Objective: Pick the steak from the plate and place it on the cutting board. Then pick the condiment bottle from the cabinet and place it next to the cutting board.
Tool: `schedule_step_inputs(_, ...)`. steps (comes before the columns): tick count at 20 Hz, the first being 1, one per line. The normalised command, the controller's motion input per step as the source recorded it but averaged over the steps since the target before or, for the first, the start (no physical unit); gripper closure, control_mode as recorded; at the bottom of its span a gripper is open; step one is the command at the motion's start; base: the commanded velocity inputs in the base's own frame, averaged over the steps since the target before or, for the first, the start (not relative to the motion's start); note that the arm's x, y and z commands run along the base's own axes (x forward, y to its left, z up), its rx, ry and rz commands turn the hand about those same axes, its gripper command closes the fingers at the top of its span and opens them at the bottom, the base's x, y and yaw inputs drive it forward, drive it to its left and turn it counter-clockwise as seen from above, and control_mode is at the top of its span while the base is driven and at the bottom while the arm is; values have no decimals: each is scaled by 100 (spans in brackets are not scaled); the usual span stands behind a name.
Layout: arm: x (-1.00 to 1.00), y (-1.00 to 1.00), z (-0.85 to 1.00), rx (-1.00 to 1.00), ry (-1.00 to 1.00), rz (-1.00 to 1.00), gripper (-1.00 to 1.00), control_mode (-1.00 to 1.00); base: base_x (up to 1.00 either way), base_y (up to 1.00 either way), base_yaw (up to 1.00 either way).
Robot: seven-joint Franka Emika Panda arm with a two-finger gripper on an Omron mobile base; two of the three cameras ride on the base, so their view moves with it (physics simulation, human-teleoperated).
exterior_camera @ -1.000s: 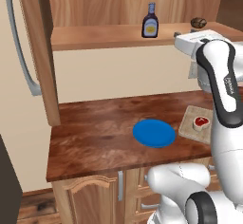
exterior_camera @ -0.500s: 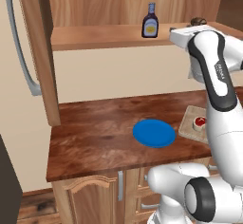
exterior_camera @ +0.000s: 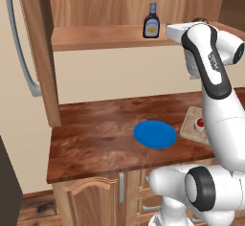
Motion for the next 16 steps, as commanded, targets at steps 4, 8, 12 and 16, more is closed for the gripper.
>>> schedule_step_inputs(4,20,5,12,7,0,0,-100,-100,0,0,0)
schedule_step_inputs(8,15,5,11,6,0,0,-100,-100,0,0,0)
schedule_step_inputs(12,12,5,7,3,0,0,-100,-100,0,0,0)
schedule_step_inputs(16,11,1,3,0,0,0,-100,-100,0,0,0)
